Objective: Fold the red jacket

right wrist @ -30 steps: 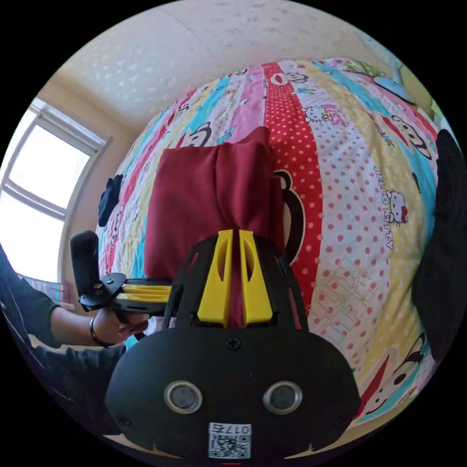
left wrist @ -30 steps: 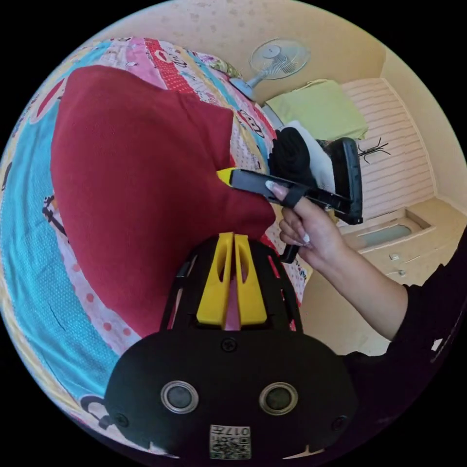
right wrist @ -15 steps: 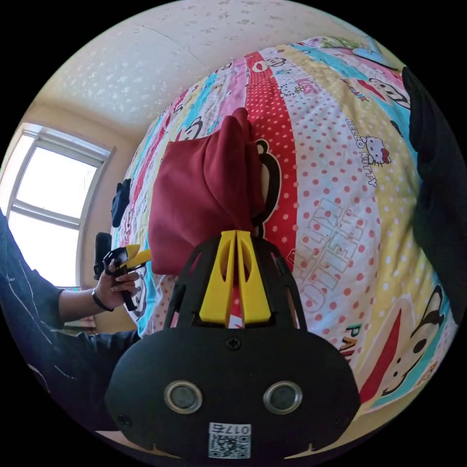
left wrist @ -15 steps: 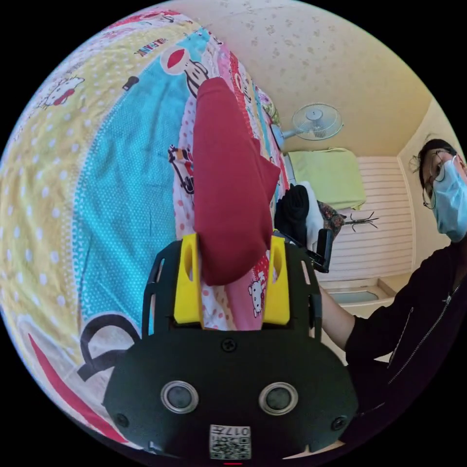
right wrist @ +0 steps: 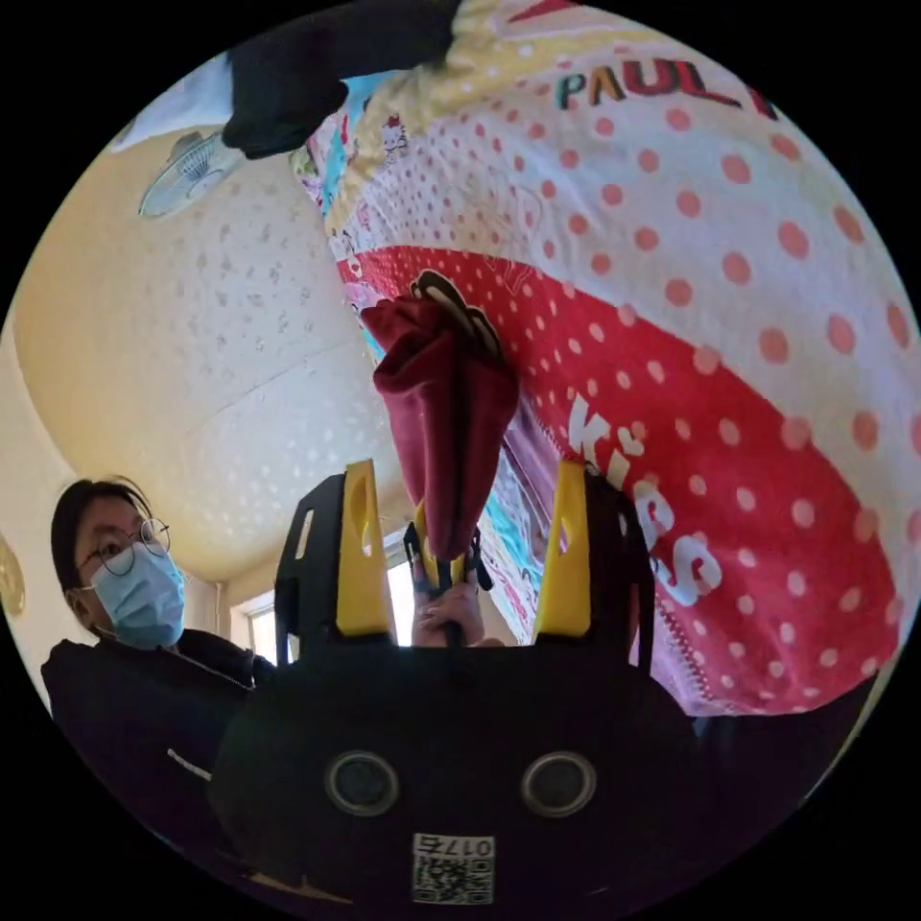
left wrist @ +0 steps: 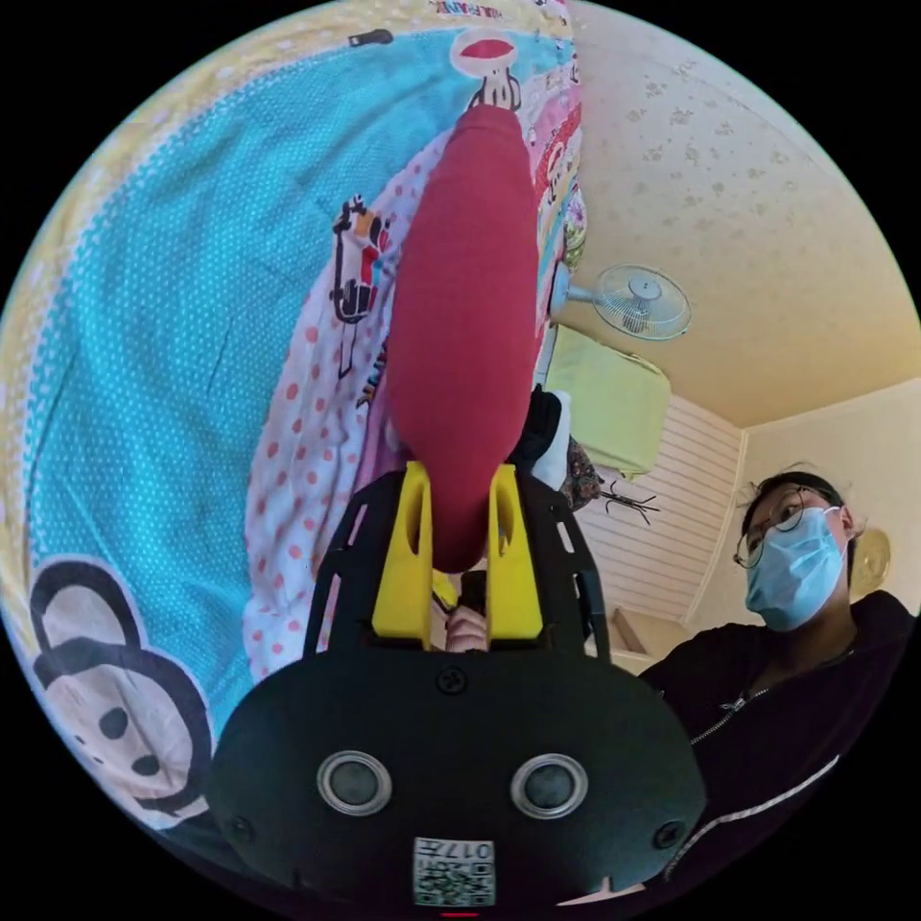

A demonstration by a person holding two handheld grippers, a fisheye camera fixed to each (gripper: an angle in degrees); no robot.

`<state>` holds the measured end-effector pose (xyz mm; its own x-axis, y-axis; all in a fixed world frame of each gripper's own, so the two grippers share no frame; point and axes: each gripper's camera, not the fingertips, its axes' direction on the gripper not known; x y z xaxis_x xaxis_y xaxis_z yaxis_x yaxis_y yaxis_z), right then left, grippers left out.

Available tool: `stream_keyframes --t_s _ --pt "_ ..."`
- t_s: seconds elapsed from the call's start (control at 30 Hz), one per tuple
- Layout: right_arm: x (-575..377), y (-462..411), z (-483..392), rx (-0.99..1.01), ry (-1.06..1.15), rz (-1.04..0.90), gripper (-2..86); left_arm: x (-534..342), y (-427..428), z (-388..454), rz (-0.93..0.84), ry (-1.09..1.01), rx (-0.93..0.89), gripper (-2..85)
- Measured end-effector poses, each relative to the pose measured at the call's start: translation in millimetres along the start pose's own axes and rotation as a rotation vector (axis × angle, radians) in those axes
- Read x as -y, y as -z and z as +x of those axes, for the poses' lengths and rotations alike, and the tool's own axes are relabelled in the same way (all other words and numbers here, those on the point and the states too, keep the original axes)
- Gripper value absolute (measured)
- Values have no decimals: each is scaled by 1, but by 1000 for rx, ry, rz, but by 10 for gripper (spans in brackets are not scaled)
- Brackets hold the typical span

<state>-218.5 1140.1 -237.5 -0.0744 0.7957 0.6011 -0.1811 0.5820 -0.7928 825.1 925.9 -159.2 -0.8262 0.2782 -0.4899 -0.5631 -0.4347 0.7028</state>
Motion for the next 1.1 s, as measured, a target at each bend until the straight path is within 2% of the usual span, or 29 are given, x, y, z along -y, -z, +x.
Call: stream_keyframes --t_s 0.07,0.2,0.27,0.37,0.53,0.7,0.87,0.97,1.1 --pt "4 -20 12 110 -51 10 262 0 2 7 4 -16 7 87" --pt "32 -54 13 240 -60 35 251 -2 4 7 24 -8 0 86" --pt "58 -71 5 290 -33 23 184 -2 4 4 21 -18 -3 86" --pt "76 -81 1 189 -83 -27 128 -3 8 -5 31 -23 -18 85" --pt "56 -80 -2 187 -102 -40 90 -26 29 -20 35 -22 -47 85" --pt "7 -77 1 73 -264 -107 76 -111 80 -62 62 150 -121 85" --pt "-51 -92 -12 -114 -388 -226 70 -191 140 -77 88 194 -133 84" --pt "-75 -121 -28 -186 -383 -312 68 -234 182 -70 158 122 -115 84" --pt "-100 -184 -59 -219 -310 -452 67 -293 246 -63 387 30 -198 81"
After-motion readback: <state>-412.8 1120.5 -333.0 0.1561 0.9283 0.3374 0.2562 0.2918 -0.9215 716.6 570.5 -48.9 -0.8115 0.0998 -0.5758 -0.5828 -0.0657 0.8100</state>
